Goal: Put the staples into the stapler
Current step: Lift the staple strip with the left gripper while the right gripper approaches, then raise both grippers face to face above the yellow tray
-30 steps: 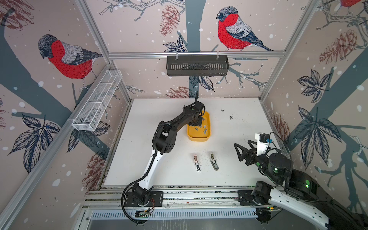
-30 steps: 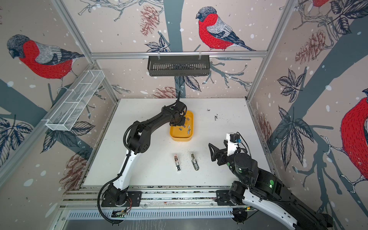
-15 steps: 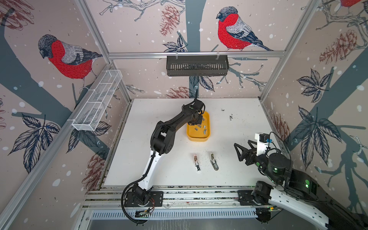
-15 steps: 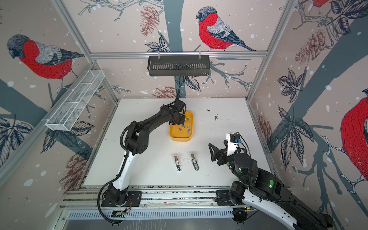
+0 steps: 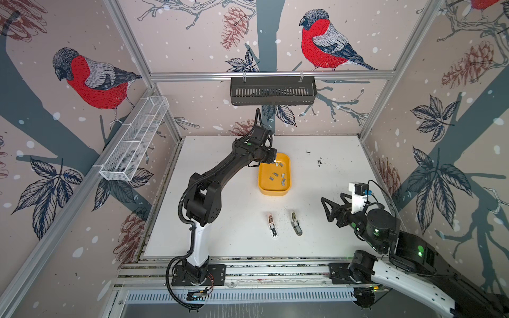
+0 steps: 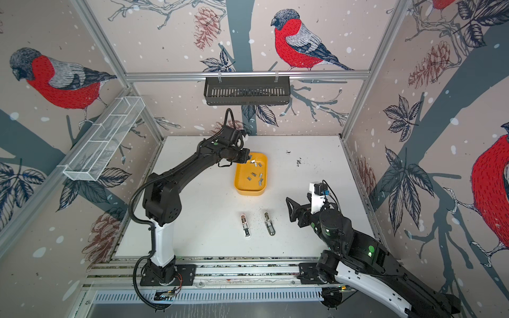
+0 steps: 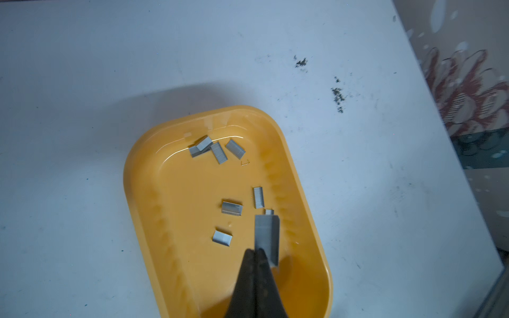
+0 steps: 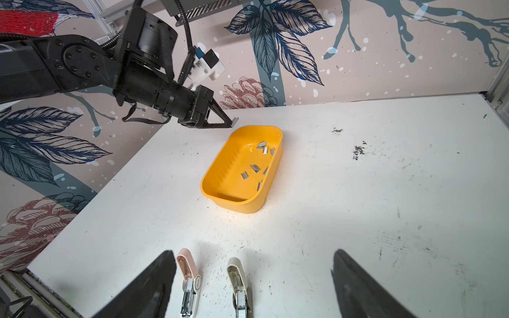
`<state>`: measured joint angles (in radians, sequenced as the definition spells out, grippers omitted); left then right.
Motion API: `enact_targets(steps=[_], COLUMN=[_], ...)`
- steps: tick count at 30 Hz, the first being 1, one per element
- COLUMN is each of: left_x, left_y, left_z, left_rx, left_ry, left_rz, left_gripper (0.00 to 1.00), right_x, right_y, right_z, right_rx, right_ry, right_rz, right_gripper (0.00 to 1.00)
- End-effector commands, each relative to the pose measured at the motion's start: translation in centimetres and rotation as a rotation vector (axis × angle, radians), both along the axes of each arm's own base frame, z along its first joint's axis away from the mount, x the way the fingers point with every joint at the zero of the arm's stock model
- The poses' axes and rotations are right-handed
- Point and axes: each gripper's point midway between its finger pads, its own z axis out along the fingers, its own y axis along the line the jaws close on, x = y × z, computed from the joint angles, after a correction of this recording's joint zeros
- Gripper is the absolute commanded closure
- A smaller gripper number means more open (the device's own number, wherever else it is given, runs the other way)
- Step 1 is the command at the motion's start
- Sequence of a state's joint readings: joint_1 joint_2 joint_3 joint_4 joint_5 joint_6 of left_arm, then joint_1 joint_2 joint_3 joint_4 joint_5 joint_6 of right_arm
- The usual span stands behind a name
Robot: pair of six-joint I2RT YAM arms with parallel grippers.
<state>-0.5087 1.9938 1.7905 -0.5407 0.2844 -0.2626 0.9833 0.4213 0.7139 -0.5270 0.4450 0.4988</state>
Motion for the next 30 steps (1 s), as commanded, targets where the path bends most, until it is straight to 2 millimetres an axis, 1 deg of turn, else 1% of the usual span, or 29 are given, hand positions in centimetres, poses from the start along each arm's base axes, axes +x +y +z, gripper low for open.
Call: enact_targets(steps=[1,3,6,10,12,17,22,27,30], left_x=[-1.2,-2.0,-3.0,-4.9,-6.1,-9.2,-10.7,-12.0,-12.4], left_y=[-0.7,0.4,2.2,3.6,3.7,2.9,2.6,2.9,3.0], left_z=[3.7,5.2,6.6,9.0,9.8,11.4,12.7,13.8,13.8], left_rx=[-0.176,-0.246,-0.301,-0.426,-0.475,-0.625,-0.711,-0.79,-0.819], left_ry=[-0.039,-0.062,-0.068,-0.094,-0.096,-0.059,-0.037,-0.034,-0.027], left_rz=[-0.095,-0.108,-0.114,-0.15,-0.183,-0.301,-0.368,-0.408,-0.41], left_gripper=[1.0,1.0,1.0,1.0,1.0,1.0,1.0,1.0,1.0], right_x=[0.2,0.6,1.3,2.8,3.8,5.6,6.6,7.3,7.5], right_y=[2.1,3.4,5.4,7.6,8.4,9.8,10.1,10.5,11.3], right_z=[1.8,2.0,1.9,2.2,2.4,4.4,6.2,6.9,7.5], right_rx=[0.084,0.103,0.125,0.168,0.206,0.366,0.508,0.622,0.655], right_ry=[-0.022,-0.014,0.002,0.029,0.044,0.053,0.042,0.045,0.031], right_rz=[0.056,0.081,0.12,0.164,0.185,0.277,0.366,0.455,0.505], right_gripper=[0.11,0.11,0.12,0.12,0.13,0.14,0.16,0.18,0.19])
